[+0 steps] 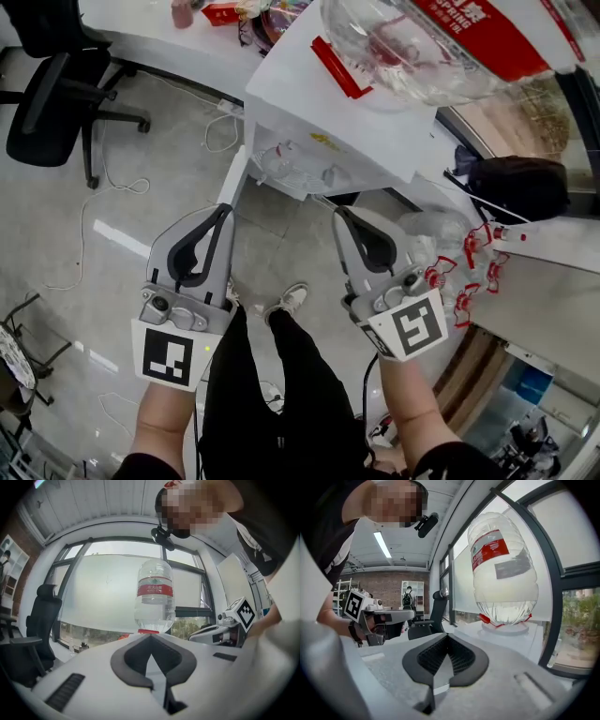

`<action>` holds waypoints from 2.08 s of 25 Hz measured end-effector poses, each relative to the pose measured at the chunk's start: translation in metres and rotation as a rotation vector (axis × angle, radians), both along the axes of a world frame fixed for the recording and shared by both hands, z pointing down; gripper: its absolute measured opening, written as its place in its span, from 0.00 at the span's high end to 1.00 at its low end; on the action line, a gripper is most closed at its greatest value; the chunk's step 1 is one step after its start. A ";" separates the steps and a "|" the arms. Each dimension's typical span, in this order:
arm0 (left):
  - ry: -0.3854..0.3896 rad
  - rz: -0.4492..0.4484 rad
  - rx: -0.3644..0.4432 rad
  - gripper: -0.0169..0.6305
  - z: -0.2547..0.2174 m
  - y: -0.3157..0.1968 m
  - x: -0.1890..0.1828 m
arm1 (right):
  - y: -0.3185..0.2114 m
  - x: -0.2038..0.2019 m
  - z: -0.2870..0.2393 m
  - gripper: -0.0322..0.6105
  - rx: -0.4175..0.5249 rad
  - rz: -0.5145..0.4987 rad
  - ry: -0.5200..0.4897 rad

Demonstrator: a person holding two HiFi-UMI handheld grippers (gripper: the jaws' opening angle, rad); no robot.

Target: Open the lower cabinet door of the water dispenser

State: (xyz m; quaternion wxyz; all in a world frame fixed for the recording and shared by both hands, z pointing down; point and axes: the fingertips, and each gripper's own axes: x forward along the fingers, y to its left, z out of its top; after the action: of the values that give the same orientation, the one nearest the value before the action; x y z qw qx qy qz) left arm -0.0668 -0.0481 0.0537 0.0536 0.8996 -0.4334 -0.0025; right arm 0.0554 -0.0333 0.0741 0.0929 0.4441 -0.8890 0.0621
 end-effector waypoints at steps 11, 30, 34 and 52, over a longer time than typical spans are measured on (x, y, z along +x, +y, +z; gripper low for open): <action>0.024 0.059 0.003 0.96 -0.088 0.004 0.022 | 0.018 0.024 -0.086 0.94 0.041 0.104 -0.042; 0.041 0.130 0.130 0.96 -0.228 0.002 0.064 | 0.020 0.084 -0.208 0.94 0.155 0.192 -0.065; 0.045 0.135 0.163 0.96 -0.252 0.001 0.069 | 0.020 0.101 -0.225 0.94 0.170 0.217 -0.078; 0.063 0.044 0.295 0.96 -0.332 0.020 0.049 | 0.028 0.137 -0.296 0.94 0.270 0.200 -0.124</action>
State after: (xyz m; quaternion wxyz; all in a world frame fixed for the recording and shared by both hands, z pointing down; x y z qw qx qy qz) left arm -0.0174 -0.0279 -0.2782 -0.0656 0.9065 -0.4065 -0.0931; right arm 0.1922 -0.0049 -0.2218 -0.0291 0.5341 -0.8446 -0.0219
